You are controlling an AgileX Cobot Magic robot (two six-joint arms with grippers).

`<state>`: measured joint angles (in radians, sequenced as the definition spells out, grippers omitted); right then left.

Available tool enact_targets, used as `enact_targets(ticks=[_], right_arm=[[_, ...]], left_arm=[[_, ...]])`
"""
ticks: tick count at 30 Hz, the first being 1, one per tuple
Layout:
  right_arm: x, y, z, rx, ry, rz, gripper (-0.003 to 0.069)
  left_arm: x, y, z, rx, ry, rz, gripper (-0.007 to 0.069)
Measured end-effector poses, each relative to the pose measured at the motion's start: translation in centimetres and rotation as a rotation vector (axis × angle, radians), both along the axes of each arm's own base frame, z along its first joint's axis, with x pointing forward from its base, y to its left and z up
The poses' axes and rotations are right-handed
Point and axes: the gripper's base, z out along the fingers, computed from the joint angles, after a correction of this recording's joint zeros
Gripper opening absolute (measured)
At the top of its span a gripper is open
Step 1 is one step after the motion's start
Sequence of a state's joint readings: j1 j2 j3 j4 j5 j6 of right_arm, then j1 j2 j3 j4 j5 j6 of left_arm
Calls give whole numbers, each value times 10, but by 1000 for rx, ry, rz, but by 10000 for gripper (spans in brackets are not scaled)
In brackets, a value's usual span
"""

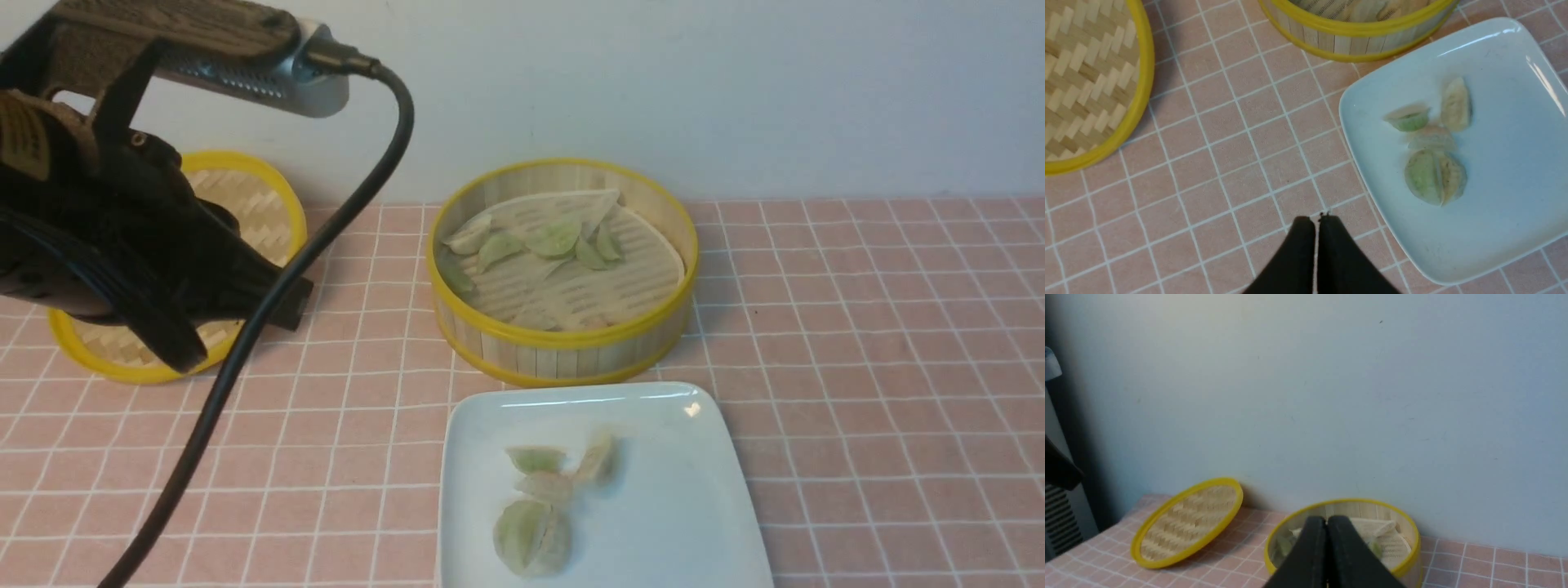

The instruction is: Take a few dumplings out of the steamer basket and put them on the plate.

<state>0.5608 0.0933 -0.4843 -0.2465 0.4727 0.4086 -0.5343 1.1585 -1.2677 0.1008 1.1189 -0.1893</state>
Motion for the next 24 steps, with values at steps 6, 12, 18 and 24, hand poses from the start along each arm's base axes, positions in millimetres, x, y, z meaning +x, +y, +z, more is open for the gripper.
enact_targets(ticks=[6, 12, 18, 24], right_arm=[[-3, -6, -27, 94, 2, -24, -14], [-2, -6, -28, 145, 30, -20, -14], [-2, -6, -28, 145, 30, -20, -14], [-2, -6, -28, 147, 31, -20, -14]], left_arm=[[0, -1, 0, -13, -31, -17, -6], [-39, 19, -3, -89, -164, -50, -6], [-97, 54, -21, -261, -419, -30, -6], [-133, 73, -39, -408, -585, -36, -6]])
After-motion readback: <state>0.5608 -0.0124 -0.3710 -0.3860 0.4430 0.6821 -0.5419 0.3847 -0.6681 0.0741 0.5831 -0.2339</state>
